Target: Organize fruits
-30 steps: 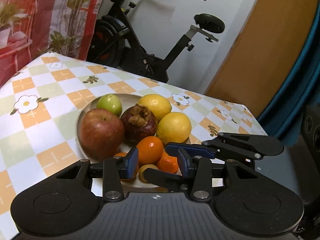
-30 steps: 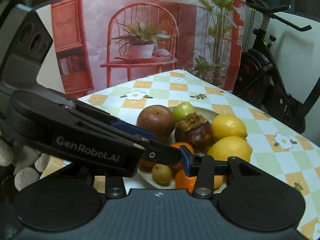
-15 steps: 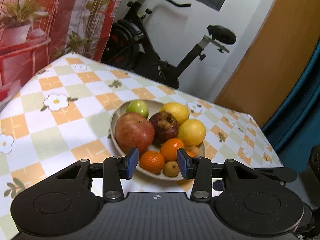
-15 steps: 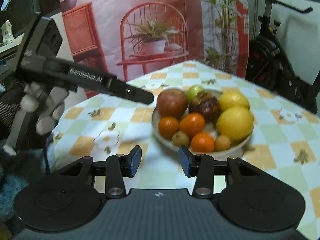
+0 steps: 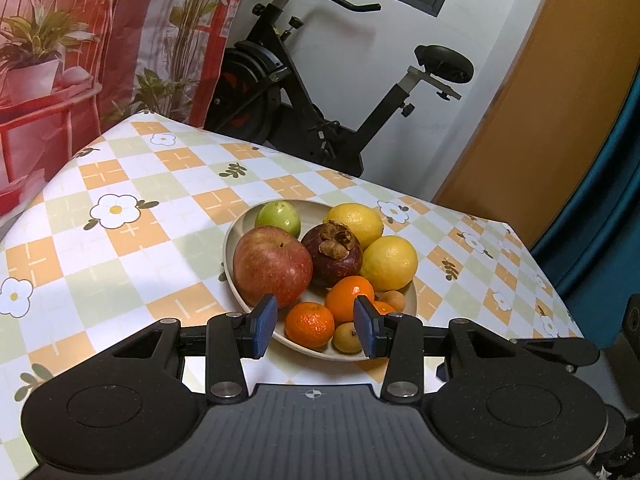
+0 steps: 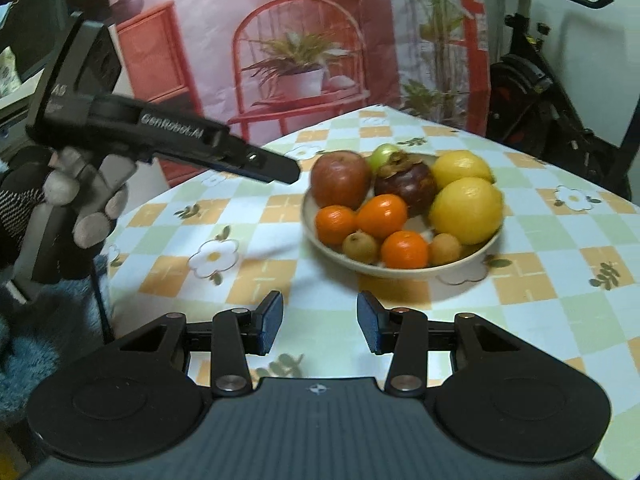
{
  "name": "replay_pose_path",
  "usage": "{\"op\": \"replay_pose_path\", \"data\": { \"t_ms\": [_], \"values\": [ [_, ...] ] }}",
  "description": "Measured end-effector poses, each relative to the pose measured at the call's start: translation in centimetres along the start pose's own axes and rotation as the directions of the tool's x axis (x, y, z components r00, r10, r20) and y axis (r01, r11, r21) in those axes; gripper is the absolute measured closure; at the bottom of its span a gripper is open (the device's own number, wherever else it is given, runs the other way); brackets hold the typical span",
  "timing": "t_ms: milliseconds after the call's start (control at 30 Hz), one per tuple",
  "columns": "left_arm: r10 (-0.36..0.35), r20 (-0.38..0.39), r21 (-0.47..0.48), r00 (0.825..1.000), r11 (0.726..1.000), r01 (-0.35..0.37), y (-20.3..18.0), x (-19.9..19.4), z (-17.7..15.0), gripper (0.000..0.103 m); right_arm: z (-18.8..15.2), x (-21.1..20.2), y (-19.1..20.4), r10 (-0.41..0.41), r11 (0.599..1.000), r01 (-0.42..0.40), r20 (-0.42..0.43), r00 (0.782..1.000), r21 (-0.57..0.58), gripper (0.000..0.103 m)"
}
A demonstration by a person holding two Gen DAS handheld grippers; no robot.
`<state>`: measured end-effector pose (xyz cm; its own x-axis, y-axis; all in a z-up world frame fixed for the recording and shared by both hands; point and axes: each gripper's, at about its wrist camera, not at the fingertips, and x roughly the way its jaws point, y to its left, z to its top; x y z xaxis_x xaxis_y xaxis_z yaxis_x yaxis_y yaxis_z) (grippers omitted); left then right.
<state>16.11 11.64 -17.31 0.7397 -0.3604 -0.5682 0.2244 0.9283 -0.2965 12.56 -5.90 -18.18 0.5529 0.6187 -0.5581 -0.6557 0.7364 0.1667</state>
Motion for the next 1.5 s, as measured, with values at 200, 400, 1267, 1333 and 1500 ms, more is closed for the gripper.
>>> {"op": "replay_pose_path", "data": {
  "t_ms": [200, 400, 1267, 1333, 1500],
  "values": [
    [0.007, -0.005, 0.01, 1.0, 1.0, -0.006, -0.2, 0.0, 0.1, 0.059, 0.2, -0.4, -0.9, -0.03, 0.999, 0.03, 0.017, 0.999, 0.012, 0.059],
    [0.017, -0.004, 0.021, 1.0, 1.0, -0.017, -0.4, 0.0, 0.2, 0.059, 0.5, -0.7, -1.4, -0.053, 0.998, 0.052, 0.031, 0.998, 0.024, 0.059],
    [0.195, 0.165, 0.05, 0.967, 0.977, -0.206, -6.7, -5.8, 5.9, 0.009, 4.7, -11.2, -4.1, -0.393, 0.909, 0.31, 0.32, 0.862, 0.279, 0.0],
    [0.199, 0.183, 0.065, 0.963, 0.975, -0.214, -7.7, -6.7, 6.2, 0.008, 5.3, -12.3, -4.0, -0.404, 0.901, 0.304, 0.345, 0.847, 0.308, 0.0],
    [0.246, 0.209, 0.097, 0.946, 0.958, -0.271, -10.0, -8.6, 6.7, 0.008, 6.3, -15.0, -3.6, -0.465, 0.867, 0.337, 0.355, 0.811, 0.367, 0.0]
  ]
}}
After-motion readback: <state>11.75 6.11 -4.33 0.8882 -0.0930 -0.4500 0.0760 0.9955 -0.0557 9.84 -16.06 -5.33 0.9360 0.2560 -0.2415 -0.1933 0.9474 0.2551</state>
